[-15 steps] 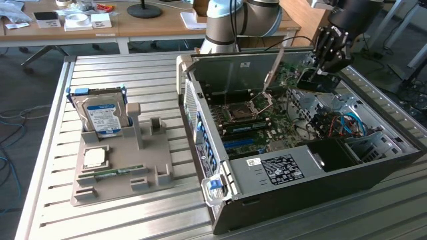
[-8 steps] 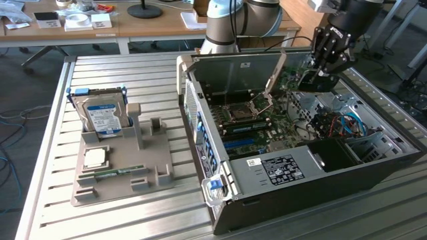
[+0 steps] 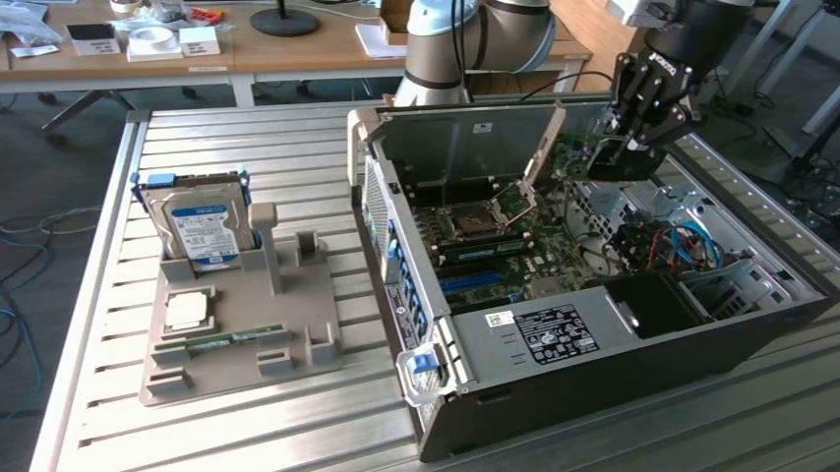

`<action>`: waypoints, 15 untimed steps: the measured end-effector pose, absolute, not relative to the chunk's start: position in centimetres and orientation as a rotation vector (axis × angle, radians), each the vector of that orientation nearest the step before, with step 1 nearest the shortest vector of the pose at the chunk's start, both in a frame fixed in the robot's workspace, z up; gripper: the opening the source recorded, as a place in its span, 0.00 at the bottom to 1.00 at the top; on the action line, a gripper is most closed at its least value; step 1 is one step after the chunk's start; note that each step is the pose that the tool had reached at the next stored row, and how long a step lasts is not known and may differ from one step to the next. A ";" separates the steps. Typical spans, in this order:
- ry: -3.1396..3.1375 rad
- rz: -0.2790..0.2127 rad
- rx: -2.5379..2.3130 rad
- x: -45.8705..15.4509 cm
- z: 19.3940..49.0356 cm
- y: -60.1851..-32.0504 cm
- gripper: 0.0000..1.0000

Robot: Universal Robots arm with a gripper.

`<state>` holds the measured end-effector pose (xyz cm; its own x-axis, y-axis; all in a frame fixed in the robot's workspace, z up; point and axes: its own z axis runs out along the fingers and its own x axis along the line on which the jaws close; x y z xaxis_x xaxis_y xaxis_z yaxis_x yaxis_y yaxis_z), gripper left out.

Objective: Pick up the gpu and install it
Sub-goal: 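Insert the gpu into the slot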

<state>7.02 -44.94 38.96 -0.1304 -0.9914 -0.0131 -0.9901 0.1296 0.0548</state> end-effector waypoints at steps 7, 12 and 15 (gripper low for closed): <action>-2.320 -0.066 2.090 7.0 38.7 -44.9 0.27; -2.311 -0.041 2.126 7.0 38.4 -44.7 0.27; -2.309 -0.021 2.149 7.0 38.2 -44.7 0.27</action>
